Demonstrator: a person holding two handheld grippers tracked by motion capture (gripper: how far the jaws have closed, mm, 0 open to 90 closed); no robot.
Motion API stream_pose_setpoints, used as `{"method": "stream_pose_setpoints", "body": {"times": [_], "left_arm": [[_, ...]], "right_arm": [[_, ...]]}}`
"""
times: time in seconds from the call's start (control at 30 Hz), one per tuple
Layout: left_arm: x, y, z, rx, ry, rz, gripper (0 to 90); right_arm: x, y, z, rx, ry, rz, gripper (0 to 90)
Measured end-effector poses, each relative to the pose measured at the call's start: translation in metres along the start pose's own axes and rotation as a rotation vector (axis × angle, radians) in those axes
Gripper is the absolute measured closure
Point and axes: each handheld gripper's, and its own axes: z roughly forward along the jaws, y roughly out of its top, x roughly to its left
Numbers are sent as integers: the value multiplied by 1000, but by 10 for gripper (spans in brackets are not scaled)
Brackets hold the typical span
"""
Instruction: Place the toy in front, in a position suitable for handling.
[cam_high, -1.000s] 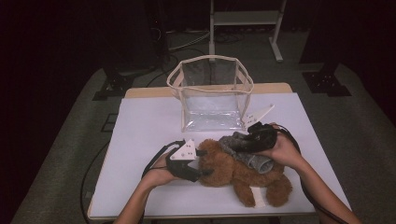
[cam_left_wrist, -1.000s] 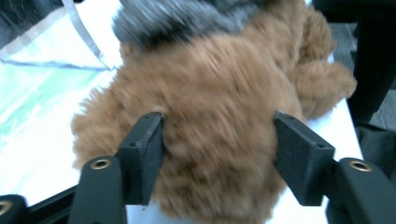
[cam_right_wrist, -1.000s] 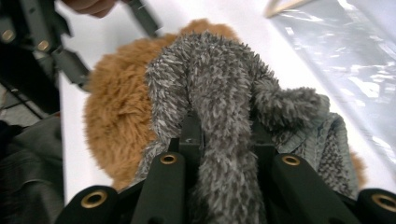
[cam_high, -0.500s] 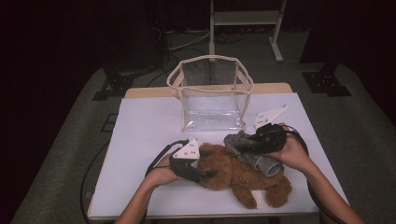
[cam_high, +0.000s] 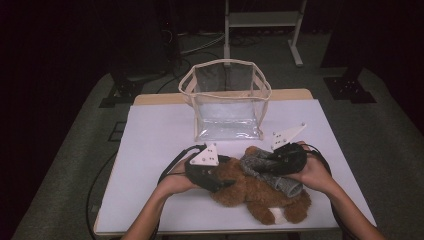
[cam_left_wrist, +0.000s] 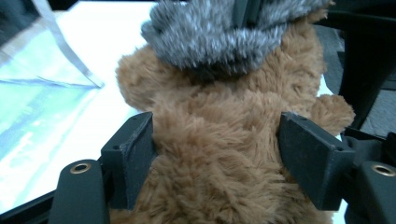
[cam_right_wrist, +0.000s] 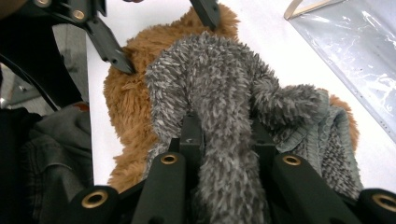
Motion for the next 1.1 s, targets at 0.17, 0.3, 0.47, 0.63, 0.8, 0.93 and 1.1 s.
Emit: {"method": "stream_pose_setpoints", "body": {"times": [0.17,0.3,0.47,0.63,0.8,0.93,1.1], "left_arm": [[-2,-5,1,13,-27,-14,349],[-4,-5,0,18,-23,-9,350],[-3,1,-5,3,-8,10,261],[1,3,-4,25,-16,-22,239],[-5,-2,0,42,-44,-23,306],[-9,-2,-1,47,-41,-16,315],[-15,-3,-3,50,-37,10,314]], "right_arm": [[-9,4,-20,-61,-31,25,725],[-9,5,-23,-58,-26,39,724],[4,-5,-1,-6,7,25,726],[16,-14,-1,-38,14,15,730],[22,-12,-6,-28,17,-8,728],[11,-2,-22,-64,-21,6,718],[0,-4,-20,-45,-25,34,717]]}}
